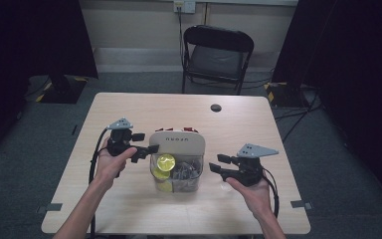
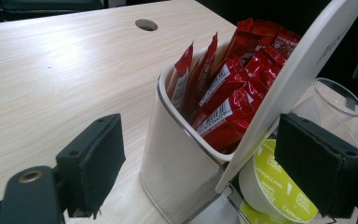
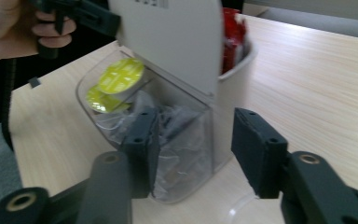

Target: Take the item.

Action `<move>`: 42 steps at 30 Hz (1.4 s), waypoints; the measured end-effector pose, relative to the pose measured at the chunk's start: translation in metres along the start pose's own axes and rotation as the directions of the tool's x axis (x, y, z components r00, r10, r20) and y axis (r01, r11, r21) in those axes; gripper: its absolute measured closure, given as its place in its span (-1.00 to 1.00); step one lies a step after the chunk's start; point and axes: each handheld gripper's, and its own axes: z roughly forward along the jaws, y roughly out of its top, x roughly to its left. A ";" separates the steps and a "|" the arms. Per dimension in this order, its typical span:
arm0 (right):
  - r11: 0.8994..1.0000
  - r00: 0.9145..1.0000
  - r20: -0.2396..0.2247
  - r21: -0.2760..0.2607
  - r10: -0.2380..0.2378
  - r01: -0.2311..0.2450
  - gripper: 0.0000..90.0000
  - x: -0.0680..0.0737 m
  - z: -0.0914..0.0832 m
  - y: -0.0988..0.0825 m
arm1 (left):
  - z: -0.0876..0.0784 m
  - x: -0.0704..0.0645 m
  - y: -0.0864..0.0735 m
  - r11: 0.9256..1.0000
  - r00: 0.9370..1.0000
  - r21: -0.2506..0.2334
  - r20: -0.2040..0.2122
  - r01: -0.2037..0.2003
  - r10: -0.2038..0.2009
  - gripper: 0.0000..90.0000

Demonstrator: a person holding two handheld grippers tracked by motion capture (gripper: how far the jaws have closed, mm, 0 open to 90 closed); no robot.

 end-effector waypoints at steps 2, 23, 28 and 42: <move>1.000 1.000 -0.019 -0.004 -0.012 0.012 0.25 0.005 0.004 0.002 | 0.000 0.000 0.000 1.000 1.000 -0.001 0.000 0.000 0.000 -0.65; 0.997 0.991 -0.127 0.066 -0.029 0.038 0.33 0.022 0.063 0.009 | 0.000 0.001 0.000 1.000 1.000 0.004 0.001 0.002 -0.002 -0.65; 0.995 0.991 -0.127 0.085 -0.034 0.045 0.34 0.022 0.069 0.007 | 0.000 0.001 0.000 1.000 1.000 0.004 0.003 0.003 -0.003 -0.65; 0.993 0.991 -0.135 0.114 -0.007 0.023 0.66 0.018 0.072 -0.002 | 0.000 0.001 -0.001 1.000 1.000 0.006 0.005 0.006 -0.006 -0.65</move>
